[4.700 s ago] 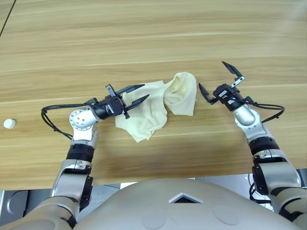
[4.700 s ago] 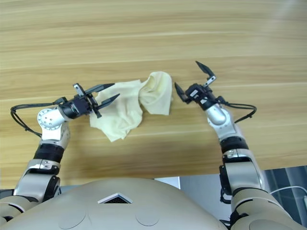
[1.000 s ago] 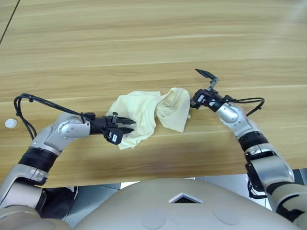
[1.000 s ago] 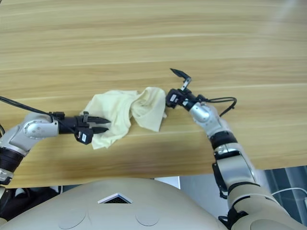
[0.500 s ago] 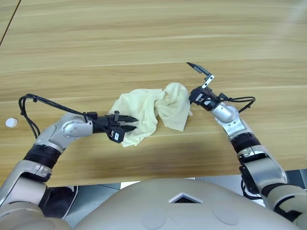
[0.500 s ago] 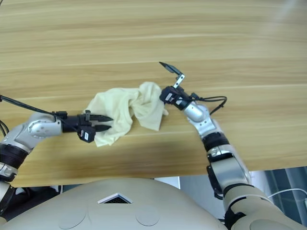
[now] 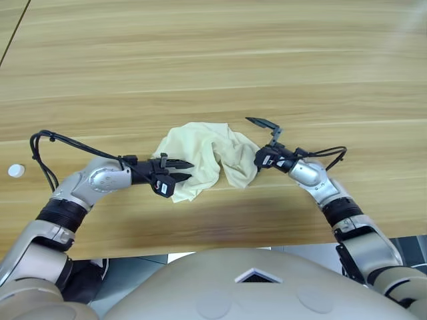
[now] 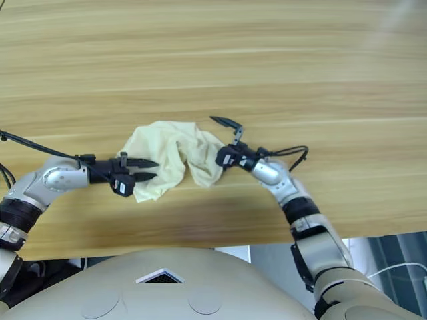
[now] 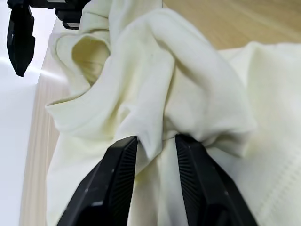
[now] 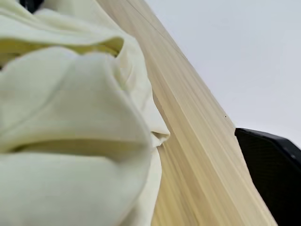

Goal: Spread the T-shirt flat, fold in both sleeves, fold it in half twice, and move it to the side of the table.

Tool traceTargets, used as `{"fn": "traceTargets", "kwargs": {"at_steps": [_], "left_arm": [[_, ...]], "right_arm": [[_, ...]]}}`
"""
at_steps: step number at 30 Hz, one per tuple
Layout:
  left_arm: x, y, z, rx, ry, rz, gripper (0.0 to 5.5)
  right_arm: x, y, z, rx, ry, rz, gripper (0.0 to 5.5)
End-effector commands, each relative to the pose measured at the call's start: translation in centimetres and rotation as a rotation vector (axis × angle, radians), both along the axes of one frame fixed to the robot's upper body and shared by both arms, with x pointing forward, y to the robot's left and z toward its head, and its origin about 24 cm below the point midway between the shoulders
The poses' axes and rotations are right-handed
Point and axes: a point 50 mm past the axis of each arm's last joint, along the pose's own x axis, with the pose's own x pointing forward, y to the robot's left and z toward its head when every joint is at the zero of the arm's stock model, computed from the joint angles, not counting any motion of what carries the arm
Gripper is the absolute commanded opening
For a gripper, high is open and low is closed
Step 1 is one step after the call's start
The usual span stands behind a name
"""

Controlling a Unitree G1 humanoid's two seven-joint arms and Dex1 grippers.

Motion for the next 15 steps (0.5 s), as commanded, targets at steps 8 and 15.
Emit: {"fn": "traceTargets", "kwargs": {"at_steps": [8,15], "left_arm": [[-1.7,1.1,-3.2,0.204,0.126,-0.027,1.57],[-2.3,2.9,-2.1,0.295,0.152,-0.047,1.57]], "right_arm": [[-0.9,0.5,-3.9,-0.235,0.091,0.016,5.40],[2.5,-7.5,-3.0,-0.574,-0.010,-0.278,5.40]]}}
